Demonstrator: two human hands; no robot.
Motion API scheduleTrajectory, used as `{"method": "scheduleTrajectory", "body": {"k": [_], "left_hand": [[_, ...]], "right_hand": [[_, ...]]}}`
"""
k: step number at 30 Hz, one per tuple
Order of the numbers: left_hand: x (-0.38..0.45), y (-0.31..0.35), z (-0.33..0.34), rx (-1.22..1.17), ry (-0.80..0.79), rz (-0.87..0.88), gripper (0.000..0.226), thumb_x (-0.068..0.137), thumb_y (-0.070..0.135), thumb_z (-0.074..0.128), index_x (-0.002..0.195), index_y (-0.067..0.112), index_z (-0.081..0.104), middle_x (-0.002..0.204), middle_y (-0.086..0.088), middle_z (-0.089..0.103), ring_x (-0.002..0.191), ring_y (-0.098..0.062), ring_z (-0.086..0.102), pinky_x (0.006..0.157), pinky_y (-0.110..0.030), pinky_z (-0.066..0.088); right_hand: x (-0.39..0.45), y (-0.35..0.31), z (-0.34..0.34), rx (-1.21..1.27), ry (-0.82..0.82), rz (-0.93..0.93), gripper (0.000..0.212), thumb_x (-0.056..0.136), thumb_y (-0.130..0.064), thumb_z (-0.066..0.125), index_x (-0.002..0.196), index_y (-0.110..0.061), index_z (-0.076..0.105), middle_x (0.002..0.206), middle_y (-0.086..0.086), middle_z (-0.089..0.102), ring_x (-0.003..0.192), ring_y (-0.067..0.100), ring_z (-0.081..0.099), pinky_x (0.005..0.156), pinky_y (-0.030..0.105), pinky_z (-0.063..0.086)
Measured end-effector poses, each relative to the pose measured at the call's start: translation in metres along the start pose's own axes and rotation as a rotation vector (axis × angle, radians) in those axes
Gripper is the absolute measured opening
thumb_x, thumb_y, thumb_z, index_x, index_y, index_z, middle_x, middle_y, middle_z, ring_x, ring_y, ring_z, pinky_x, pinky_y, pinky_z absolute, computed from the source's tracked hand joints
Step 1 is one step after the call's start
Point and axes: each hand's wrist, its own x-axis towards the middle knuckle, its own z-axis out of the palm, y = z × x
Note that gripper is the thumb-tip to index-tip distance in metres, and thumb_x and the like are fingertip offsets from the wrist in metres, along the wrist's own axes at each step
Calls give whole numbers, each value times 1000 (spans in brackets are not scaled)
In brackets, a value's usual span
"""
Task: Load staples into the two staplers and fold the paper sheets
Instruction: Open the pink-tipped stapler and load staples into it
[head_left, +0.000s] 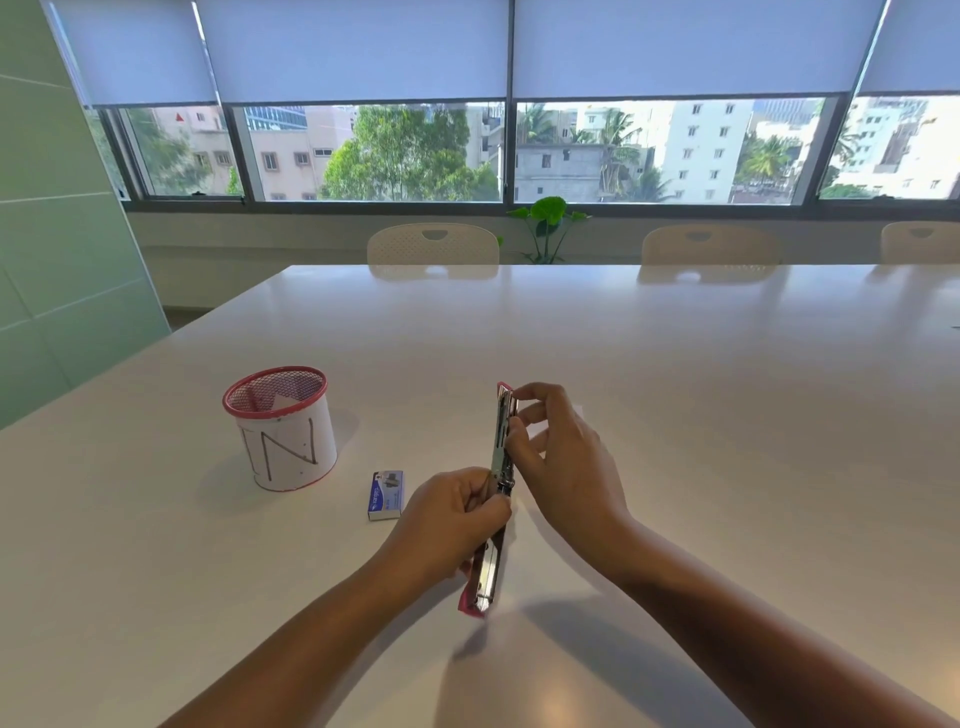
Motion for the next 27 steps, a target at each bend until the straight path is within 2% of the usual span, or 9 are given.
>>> {"method": "scheduleTrajectory", "body": {"k": [5,7,10,11,17,20,23,25,27], "left_hand": [[-1,0,0,0,1,8,27,89,18,51,62,21,49,56,3,51,39,5,51,42,-8,45],[-1,1,0,11,5,7,28,89,18,51,61,21,48,56,4,51,38,5,51,41,-8,44],[-2,1,1,4,4,5,27,88,19,52,61,21,50,54,5,51,37,4,51,40,-8,44],[-2,1,1,0,5,2,27,88,19,52,62,21,50,53,5,51,37,4,51,40,-9,44],[0,1,-1,-11,28,-37,26,90,21,49,64,20,52,53,4,51,33,3,48,36,-8,40],[1,-1,-2,-23,37,-58,29,91,18,47,62,18,51,51,1,49,30,0,45,35,-9,39],[2,-2,-3,-25,42,-65,32,92,18,45,60,16,50,49,3,49,31,-1,44,36,-11,39],[1,-3,-4,-45,59,-68,35,92,17,45,57,15,47,40,8,46,30,-2,44,36,-13,39],[1,-4,-4,-56,61,-75,35,92,17,44,57,14,45,35,8,43,29,-3,42,34,-13,36]], "right_hand": [[0,0,0,64,-5,19,29,91,-28,51,119,-25,46,92,-15,53,69,4,58,54,11,37],[2,2,1,112,-17,47,27,90,-28,52,116,-26,46,90,-15,56,69,4,60,56,16,42],[5,6,3,200,-24,100,22,89,-29,52,111,-27,48,93,-9,63,74,11,66,66,29,54],[5,7,3,197,-22,99,20,90,-29,52,110,-27,48,94,-8,63,75,12,66,67,30,55],[2,9,10,280,-87,89,11,91,-32,50,99,-26,52,84,-8,62,71,11,64,61,25,50],[4,9,13,384,-156,118,4,90,-26,53,91,-22,53,68,-7,55,59,6,53,53,13,41],[8,10,12,448,-186,118,11,88,-19,59,80,-22,52,58,-7,43,46,0,40,47,7,34],[10,10,10,436,-176,85,16,85,-18,63,75,-24,53,60,-7,39,47,-1,39,48,7,32],[11,9,8,393,-145,20,19,82,-20,67,73,-29,53,68,-8,45,55,-3,44,54,7,35]]}}
